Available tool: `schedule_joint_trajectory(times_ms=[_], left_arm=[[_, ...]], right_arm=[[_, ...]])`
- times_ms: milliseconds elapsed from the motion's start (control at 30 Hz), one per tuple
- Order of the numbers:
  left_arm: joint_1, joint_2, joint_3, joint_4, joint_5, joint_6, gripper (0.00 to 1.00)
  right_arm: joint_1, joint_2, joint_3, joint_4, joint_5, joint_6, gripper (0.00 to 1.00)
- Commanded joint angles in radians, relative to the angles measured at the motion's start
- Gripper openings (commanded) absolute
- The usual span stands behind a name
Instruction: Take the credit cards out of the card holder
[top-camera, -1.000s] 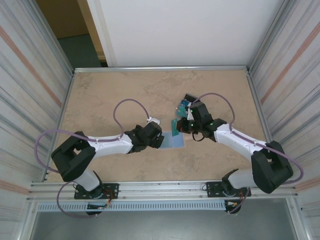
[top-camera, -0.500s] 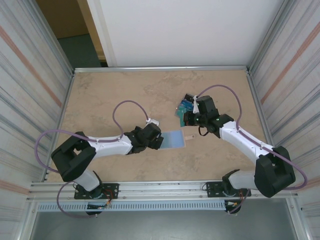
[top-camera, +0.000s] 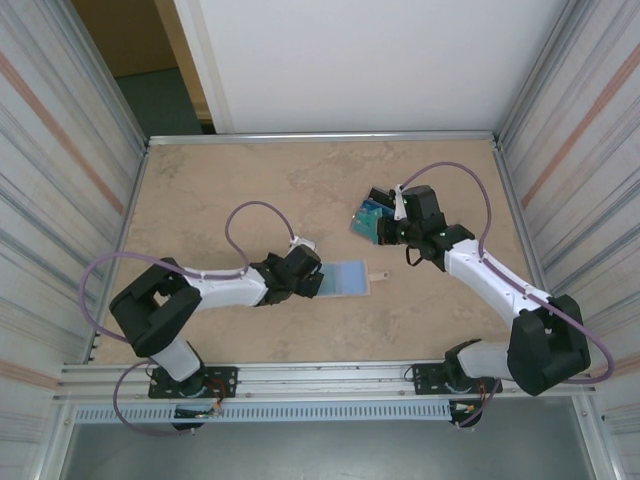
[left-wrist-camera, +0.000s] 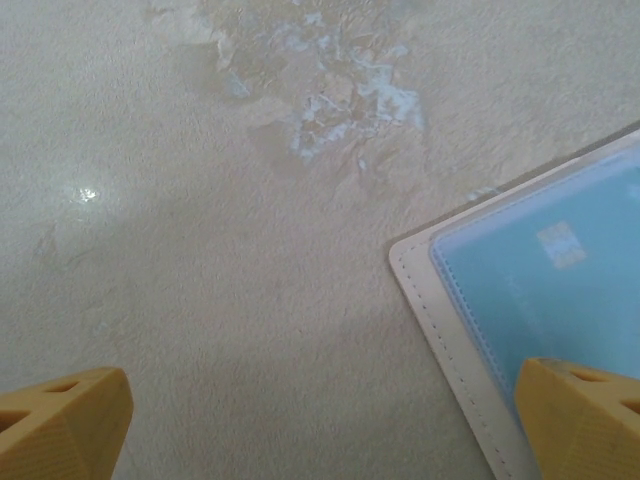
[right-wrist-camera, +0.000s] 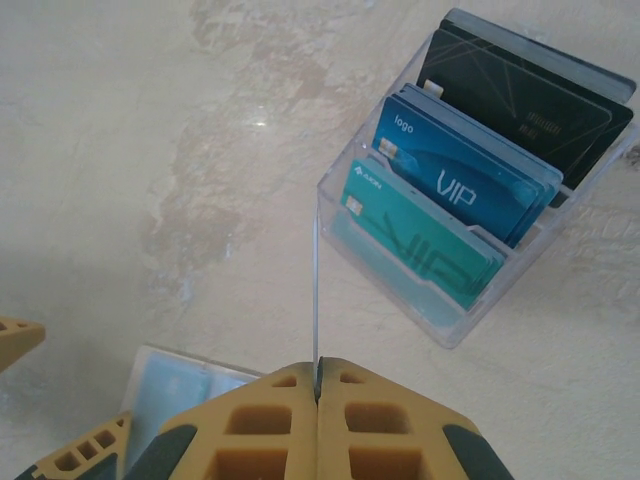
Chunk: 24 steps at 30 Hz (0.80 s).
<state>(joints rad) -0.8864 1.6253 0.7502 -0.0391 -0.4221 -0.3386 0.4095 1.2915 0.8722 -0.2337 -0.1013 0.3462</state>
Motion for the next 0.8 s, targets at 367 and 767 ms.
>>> schedule_joint_trajectory(times_ms=[367, 767], left_arm=[[0.038, 0.023, 0.009, -0.027, -0.073, 0.017, 0.99], [0.040, -0.052, 0.001, -0.026, -0.078, 0.029, 0.99]], right_arm=[[-0.026, 0.080, 0.114, -0.018, 0.007, -0.151, 0.00], [-0.026, 0.184, 0.234, -0.066, -0.017, -0.432, 0.00]])
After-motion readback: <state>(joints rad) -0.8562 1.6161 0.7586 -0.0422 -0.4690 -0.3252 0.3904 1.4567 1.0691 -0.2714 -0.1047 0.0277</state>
